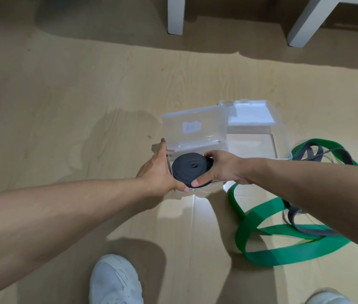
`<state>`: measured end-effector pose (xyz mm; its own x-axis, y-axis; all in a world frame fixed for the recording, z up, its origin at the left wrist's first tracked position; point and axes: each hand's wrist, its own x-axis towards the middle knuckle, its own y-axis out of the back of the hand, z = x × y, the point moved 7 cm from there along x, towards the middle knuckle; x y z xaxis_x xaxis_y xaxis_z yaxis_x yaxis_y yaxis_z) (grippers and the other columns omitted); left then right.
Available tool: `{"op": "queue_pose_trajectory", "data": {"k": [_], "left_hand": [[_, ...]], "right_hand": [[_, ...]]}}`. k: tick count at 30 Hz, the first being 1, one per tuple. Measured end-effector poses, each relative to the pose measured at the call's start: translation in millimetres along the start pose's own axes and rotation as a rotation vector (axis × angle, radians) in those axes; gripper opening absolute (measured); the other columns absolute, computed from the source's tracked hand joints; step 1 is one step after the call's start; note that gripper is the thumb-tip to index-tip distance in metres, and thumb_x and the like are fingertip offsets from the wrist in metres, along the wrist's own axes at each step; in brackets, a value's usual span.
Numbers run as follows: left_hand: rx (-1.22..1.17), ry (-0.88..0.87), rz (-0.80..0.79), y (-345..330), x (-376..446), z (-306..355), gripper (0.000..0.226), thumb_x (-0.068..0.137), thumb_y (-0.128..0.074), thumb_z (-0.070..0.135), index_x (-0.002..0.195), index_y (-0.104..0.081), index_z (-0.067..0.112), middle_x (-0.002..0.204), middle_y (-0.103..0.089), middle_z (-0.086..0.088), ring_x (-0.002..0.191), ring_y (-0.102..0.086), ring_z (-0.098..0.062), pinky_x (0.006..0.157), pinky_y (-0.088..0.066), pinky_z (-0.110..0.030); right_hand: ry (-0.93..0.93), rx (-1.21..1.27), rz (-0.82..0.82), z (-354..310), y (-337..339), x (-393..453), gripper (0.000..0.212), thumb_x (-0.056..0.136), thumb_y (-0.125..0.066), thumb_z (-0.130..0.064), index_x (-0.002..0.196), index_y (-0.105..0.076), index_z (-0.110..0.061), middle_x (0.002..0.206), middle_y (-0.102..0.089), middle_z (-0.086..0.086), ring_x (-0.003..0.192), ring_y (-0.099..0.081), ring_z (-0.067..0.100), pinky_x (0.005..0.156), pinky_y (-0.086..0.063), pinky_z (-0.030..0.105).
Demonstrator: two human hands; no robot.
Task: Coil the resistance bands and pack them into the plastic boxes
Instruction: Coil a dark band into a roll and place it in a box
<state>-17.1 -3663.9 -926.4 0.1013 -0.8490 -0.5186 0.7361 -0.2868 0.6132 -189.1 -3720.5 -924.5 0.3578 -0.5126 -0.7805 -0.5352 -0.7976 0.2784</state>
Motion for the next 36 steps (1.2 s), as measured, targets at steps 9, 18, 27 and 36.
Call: {"op": "queue_pose_trajectory", "data": {"k": [9,18,27,36], "left_hand": [[0.01,0.054,-0.082,-9,7,-4,0.124,0.046,-0.098,0.044,0.151,-0.035,0.027,0.127,-0.055,0.006,0.113,-0.059,-0.024,0.083,-0.045,-0.032],[0.015,0.016,-0.091,-8,3,-2,0.12,0.039,-0.096,0.047,0.145,-0.041,0.031,0.137,-0.056,0.012,0.127,-0.055,-0.015,0.105,-0.048,-0.039],[0.003,0.009,-0.094,-6,2,0,0.112,0.057,-0.096,0.047,0.15,-0.037,0.03,0.138,-0.056,0.012,0.118,-0.057,-0.016,0.098,-0.049,-0.034],[0.042,0.07,-0.082,-7,4,0,0.11,0.047,-0.092,0.051,0.143,-0.04,0.036,0.132,-0.06,0.014,0.12,-0.059,-0.018,0.101,-0.05,-0.041]], "right_hand": [[0.087,-0.31,-0.053,1,-3,0,0.068,0.064,-0.094,-0.039,0.124,-0.065,-0.023,0.108,-0.068,-0.007,0.104,-0.062,0.018,0.082,-0.047,0.022],[0.068,-0.244,-0.051,2,1,-1,0.06,0.068,-0.092,-0.035,0.12,-0.065,-0.02,0.109,-0.07,-0.006,0.104,-0.064,0.018,0.087,-0.051,0.024],[0.15,-0.141,0.087,12,1,-6,0.075,0.066,-0.095,-0.024,0.131,-0.058,-0.018,0.117,-0.065,-0.006,0.109,-0.06,0.018,0.095,-0.046,0.024],[0.065,-0.13,0.027,11,-4,3,0.087,0.06,-0.098,-0.024,0.136,-0.056,-0.02,0.124,-0.064,-0.005,0.119,-0.059,0.02,0.106,-0.047,0.033]]}}
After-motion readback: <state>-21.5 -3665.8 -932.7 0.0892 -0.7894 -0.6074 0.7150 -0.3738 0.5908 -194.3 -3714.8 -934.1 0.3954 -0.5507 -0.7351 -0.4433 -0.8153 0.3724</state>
